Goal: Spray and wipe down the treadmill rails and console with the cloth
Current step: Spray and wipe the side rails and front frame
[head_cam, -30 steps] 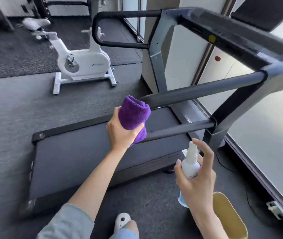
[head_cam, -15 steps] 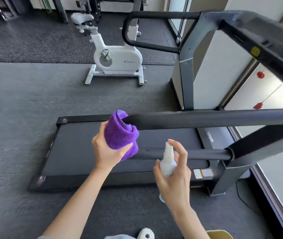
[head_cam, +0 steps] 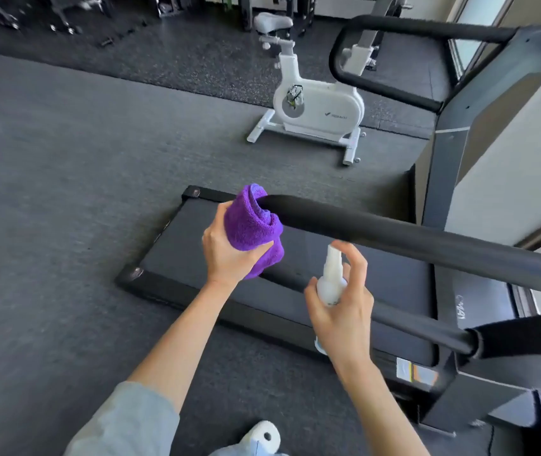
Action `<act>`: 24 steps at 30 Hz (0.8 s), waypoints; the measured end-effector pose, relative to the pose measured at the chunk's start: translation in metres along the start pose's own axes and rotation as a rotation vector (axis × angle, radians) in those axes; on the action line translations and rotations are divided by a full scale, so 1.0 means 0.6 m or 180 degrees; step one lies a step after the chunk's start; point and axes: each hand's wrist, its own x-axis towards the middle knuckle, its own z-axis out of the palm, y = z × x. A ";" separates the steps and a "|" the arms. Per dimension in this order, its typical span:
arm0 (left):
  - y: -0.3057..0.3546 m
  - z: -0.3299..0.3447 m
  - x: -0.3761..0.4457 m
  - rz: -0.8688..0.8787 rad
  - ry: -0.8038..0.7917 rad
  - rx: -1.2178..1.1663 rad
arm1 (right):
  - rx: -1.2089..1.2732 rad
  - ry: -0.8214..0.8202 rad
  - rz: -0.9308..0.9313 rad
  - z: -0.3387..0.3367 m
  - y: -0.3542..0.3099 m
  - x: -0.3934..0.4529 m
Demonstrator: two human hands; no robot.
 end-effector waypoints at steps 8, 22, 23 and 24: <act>0.021 0.018 -0.028 -0.0463 0.0594 0.0289 | -0.0028 -0.0493 -0.0307 -0.055 0.002 0.013; 0.021 0.097 -0.112 -0.2645 0.1422 -0.1050 | -0.0164 -0.0335 -0.0109 -0.135 0.025 -0.059; 0.021 0.087 -0.108 -0.2459 0.1379 -0.0916 | -0.0189 -0.0328 -0.0107 -0.137 0.024 -0.058; 0.021 0.075 -0.107 -0.2291 0.1247 -0.0781 | -0.0213 -0.0323 -0.0110 -0.138 0.024 -0.056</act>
